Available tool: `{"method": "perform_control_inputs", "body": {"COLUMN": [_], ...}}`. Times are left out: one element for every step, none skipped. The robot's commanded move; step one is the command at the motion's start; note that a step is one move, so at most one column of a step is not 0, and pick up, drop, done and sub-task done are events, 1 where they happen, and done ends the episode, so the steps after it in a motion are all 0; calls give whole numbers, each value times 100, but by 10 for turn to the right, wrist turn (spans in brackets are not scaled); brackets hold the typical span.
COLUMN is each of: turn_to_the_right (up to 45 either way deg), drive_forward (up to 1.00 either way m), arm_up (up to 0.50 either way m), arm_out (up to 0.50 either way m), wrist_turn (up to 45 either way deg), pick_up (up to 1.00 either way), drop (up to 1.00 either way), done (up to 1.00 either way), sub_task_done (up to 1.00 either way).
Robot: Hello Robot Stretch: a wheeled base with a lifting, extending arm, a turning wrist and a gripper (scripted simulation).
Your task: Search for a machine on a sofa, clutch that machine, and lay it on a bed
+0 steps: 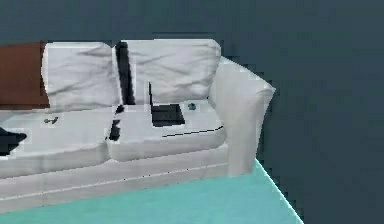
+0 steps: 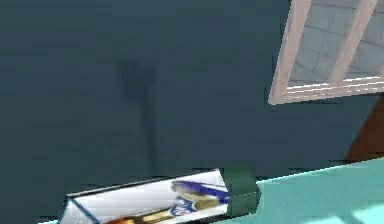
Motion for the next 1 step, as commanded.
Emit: {"method": "perform_control_inputs", "body": {"turn_to_the_right": [0], "drive_forward": [60], "arm_up": [0], "arm_out": [0], "wrist_turn": [0], "pick_up": [0], "drop": [0], "done": [0], "sub_task_done": [0]}}
